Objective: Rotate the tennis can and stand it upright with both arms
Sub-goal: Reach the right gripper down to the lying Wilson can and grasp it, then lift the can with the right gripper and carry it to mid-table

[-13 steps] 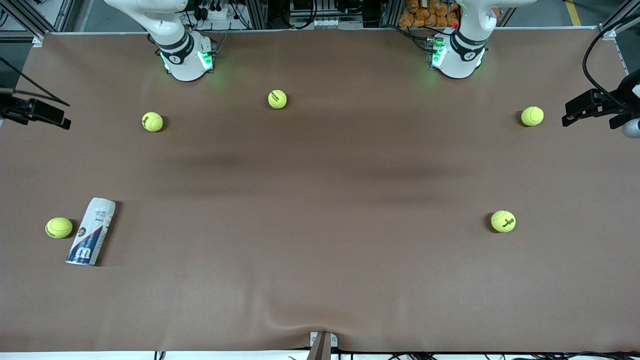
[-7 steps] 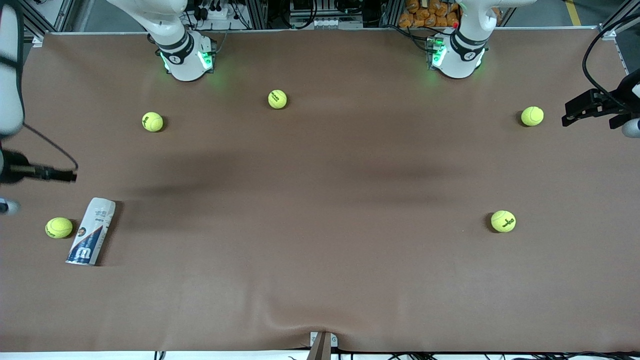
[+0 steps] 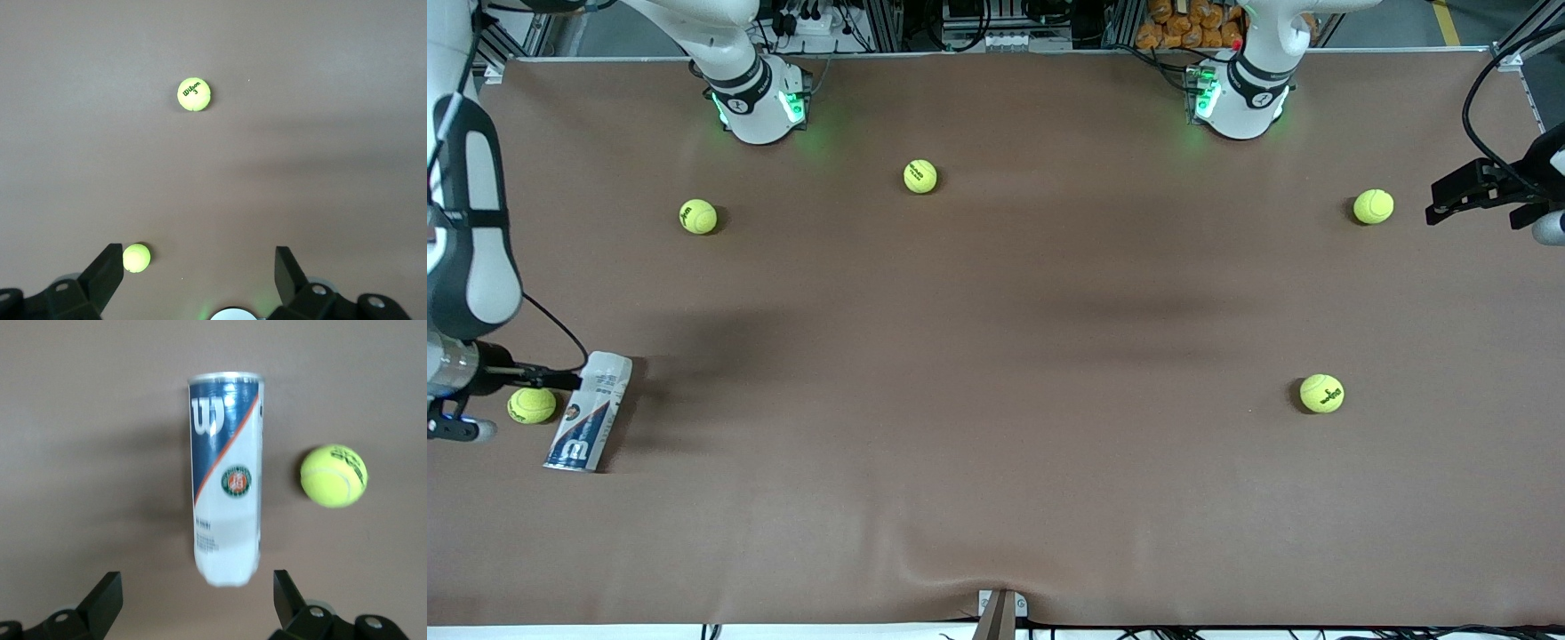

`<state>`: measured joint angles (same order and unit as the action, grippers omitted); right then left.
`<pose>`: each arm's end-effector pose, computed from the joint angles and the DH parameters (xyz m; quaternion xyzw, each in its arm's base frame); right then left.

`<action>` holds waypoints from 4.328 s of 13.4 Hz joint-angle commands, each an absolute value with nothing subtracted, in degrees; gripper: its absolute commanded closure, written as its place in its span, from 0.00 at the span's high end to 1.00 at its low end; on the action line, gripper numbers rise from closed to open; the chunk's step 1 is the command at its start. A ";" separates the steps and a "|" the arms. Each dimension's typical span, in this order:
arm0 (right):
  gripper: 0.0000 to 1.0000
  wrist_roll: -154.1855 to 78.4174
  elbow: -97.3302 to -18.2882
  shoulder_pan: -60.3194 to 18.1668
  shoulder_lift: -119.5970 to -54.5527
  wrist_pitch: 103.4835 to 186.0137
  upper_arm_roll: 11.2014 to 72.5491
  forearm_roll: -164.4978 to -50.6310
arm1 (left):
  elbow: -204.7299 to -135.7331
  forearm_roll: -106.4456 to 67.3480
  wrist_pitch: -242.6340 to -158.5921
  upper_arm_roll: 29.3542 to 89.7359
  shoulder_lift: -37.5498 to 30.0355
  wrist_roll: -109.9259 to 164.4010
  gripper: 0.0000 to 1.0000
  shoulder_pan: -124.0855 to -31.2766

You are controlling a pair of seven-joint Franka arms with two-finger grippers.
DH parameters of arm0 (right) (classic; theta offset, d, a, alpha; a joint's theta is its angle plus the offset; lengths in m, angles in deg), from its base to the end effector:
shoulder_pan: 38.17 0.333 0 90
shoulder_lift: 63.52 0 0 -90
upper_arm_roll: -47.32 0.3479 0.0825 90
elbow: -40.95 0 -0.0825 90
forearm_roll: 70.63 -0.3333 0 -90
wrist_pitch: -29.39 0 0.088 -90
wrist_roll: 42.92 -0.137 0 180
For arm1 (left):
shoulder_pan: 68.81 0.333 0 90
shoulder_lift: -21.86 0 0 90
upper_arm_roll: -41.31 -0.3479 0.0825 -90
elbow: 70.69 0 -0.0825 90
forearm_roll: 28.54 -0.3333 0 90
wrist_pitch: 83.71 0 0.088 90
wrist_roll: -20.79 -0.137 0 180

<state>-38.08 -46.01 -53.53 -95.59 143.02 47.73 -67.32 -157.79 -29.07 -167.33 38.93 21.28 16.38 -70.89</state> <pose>0.6370 -0.1763 0.3498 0.9957 -0.0757 -0.0505 0.0155 0.4938 0.0038 0.6331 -0.9987 0.0355 0.0356 0.0034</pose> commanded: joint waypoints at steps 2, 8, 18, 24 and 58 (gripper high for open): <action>1.00 -37.91 -44.39 -54.69 -100.25 145.75 48.20 -66.32 | -157.18 -29.68 -166.51 39.37 21.07 16.66 1.00 -70.48; 1.00 -37.82 -45.18 -55.40 -102.19 149.27 48.20 -66.41 | -157.09 -29.68 -166.51 39.37 21.07 16.48 1.00 -70.30; 1.00 -35.88 -45.27 -56.63 -106.94 157.44 48.20 -66.41 | -157.09 -29.68 -166.51 39.37 20.99 16.22 1.00 -70.13; 1.00 -35.88 -45.36 -57.07 -108.35 158.77 48.20 -66.59 | -157.18 -29.68 -166.51 39.37 20.99 15.95 1.00 -70.04; 0.63 -29.92 -45.36 -39.89 -94.11 142.33 67.01 -65.37 | -157.27 -29.60 -166.51 39.29 20.63 15.86 1.00 -70.04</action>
<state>-32.83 -44.50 -45.43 -94.59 142.37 66.74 -67.17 -157.83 -29.07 -167.31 38.92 20.95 16.34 -70.39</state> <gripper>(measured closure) 0.370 0.000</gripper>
